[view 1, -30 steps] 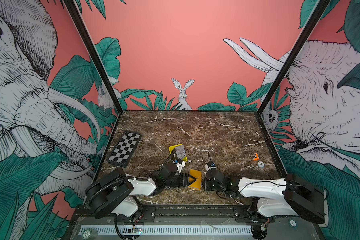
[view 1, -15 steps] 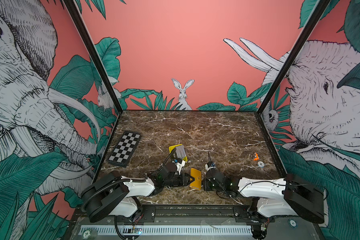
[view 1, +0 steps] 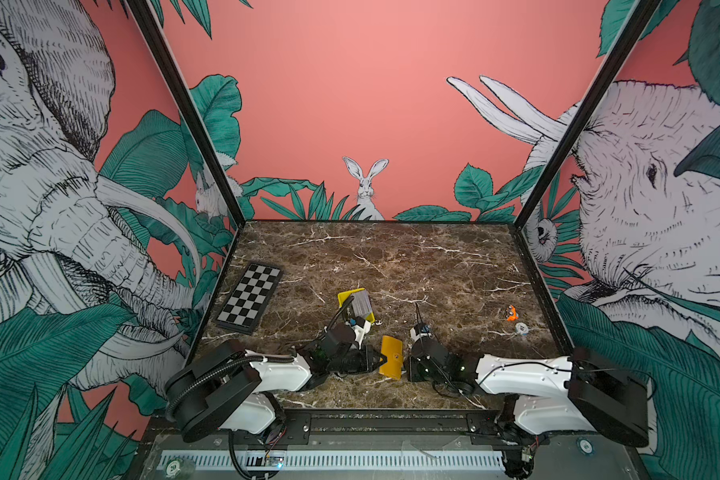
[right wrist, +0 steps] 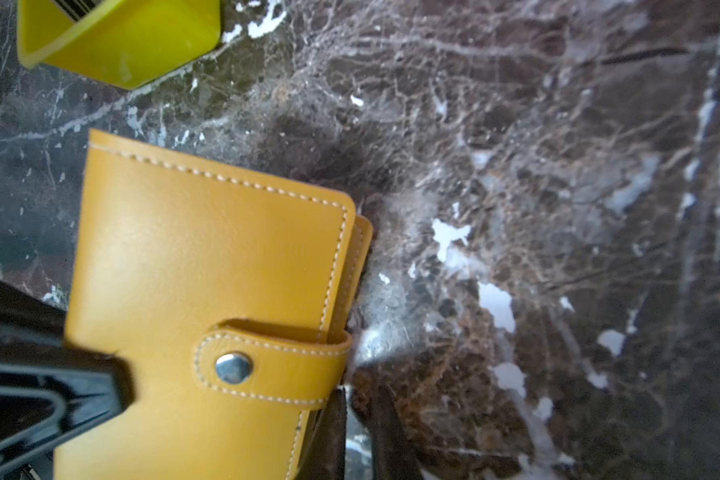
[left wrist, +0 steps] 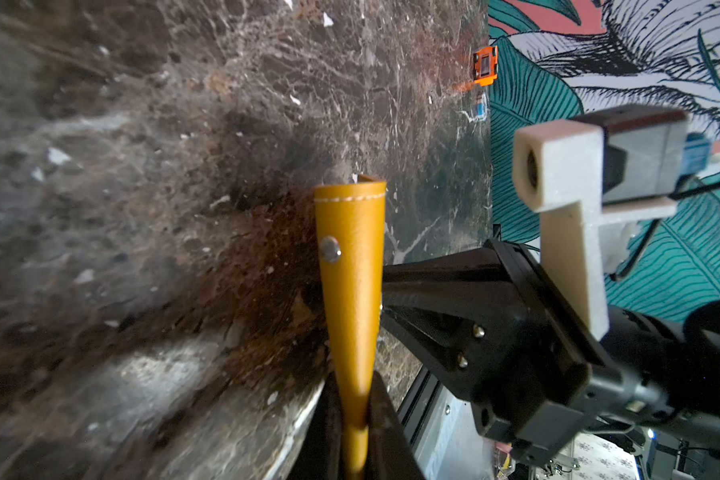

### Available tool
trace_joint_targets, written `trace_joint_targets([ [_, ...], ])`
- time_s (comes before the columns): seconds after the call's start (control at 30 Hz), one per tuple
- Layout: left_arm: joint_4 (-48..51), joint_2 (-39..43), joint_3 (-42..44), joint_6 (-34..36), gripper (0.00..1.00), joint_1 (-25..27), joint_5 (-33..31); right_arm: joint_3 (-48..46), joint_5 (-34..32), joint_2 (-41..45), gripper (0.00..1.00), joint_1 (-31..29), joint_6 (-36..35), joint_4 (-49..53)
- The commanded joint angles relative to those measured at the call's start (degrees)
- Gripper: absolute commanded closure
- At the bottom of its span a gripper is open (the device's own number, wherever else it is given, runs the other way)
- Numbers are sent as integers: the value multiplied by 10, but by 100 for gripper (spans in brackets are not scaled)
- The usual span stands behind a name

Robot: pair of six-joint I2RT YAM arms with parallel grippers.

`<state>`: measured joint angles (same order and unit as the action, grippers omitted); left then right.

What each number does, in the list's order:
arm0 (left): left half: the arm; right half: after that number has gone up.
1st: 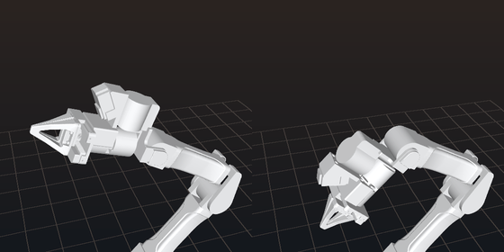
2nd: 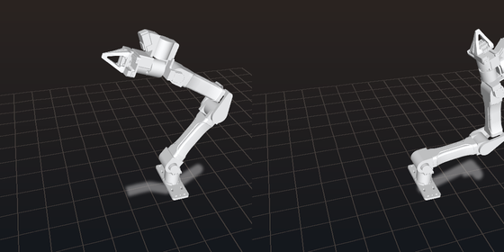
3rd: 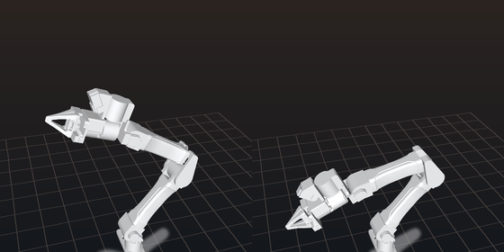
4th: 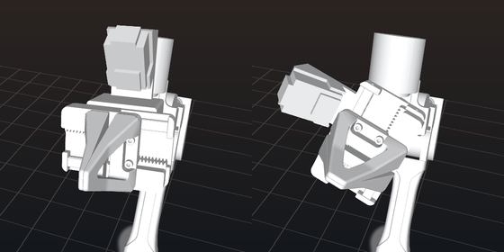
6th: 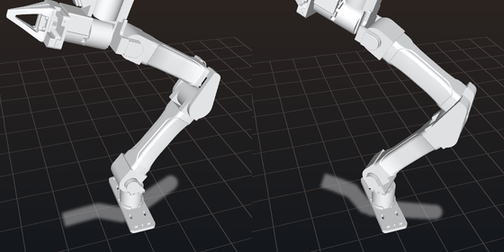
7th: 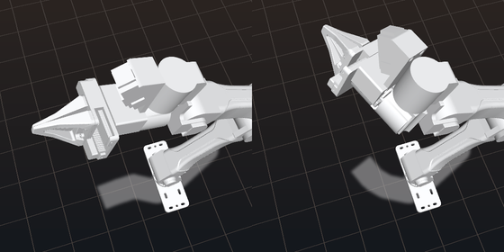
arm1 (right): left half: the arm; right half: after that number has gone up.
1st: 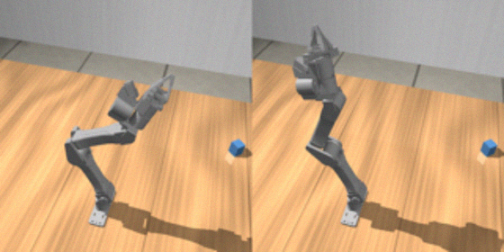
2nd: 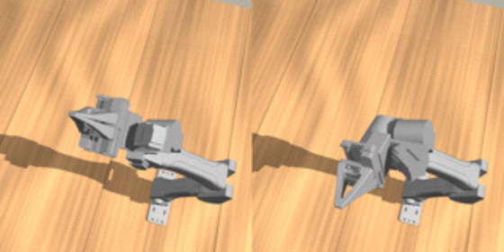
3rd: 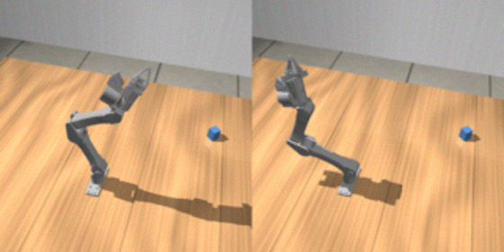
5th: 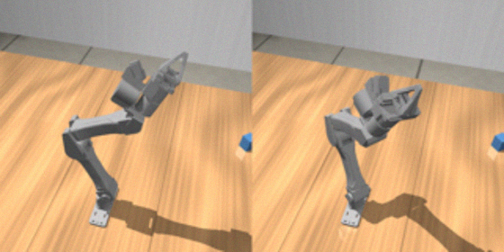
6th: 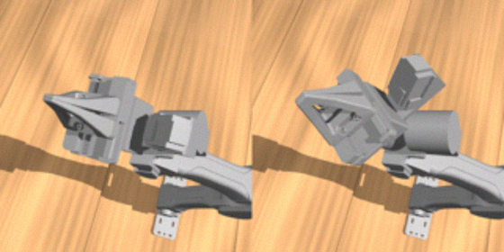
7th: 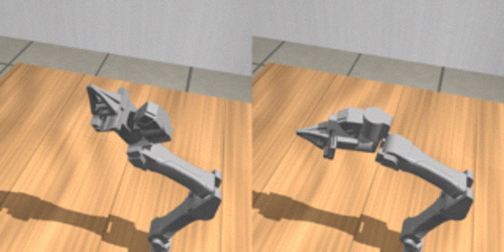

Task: Put the credit cards into the card holder

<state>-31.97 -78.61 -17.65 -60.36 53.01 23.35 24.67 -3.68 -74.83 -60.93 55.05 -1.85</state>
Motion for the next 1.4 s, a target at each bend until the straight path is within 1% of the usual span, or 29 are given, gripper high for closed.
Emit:
trace_joint_targets([
  [0.0, 3, 10, -14, 7, 90, 3, -5, 5, -5, 15, 84, -2, -5, 53],
  [0.27, 45, 46, -25, 35, 92, 19, -47, 16, 1, 89, 79, -2, -3, 115],
  [0.4, 89, 73, -35, 59, 93, 43, -104, 21, 20, 119, 78, -3, 7, 127],
  [0.5, 137, 93, -50, 77, 94, 61, -151, 29, 17, 134, 76, -2, 17, 133],
  [0.6, 190, 102, -70, 95, 94, 84, -197, 54, 14, 126, 73, -2, 17, 153],
  [0.7, 215, 105, -83, 103, 95, 101, -231, 75, 14, 112, 70, -3, 10, 149],
  [0.87, 195, 101, -75, 98, 95, 108, -241, 85, 15, 99, 68, -2, 11, 120],
  [1.1, 171, 91, -74, 96, 96, 113, -238, 105, 32, 62, 62, -1, 2, 98],
  [1.17, 165, 90, -73, 96, 96, 114, -237, 107, 33, 54, 59, -1, 1, 93],
  [1.37, 147, 84, -70, 95, 96, 116, -234, 118, 42, 20, 58, 0, -2, 78],
])
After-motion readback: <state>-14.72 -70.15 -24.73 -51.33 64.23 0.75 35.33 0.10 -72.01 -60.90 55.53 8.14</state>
